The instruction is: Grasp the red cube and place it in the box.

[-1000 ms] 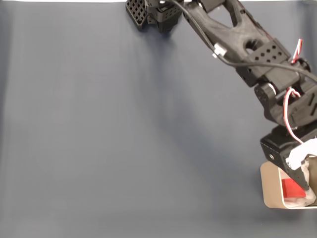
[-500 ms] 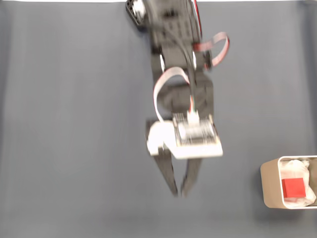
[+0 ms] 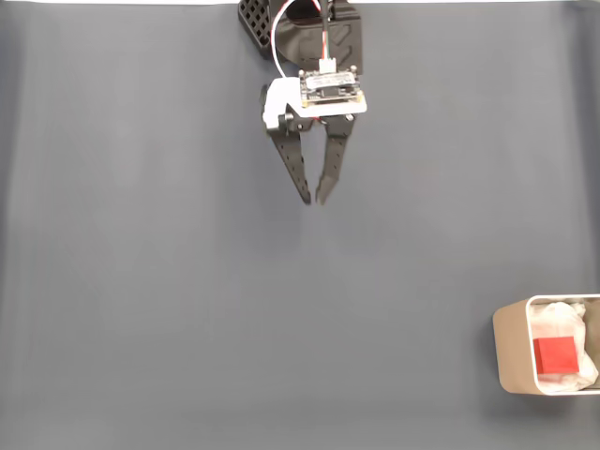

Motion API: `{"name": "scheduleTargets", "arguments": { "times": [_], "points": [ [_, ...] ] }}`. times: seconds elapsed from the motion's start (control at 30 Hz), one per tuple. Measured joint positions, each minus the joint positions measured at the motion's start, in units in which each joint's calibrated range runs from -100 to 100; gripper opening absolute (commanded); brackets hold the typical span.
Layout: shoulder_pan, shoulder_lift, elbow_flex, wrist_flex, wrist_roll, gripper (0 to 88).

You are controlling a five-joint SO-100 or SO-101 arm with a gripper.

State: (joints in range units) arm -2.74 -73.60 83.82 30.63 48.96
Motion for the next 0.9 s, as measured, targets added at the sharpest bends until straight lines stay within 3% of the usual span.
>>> {"name": "scheduleTargets", "arguments": {
  "times": [0.17,0.5,0.9],
  "points": [
    [0.0,-14.2,13.9,7.2,0.0,0.0],
    [0.2,-25.3,15.6,36.3,-0.9,0.0],
    [0.4,-26.4,15.6,43.4,-1.5,0.0]
  ]
}}
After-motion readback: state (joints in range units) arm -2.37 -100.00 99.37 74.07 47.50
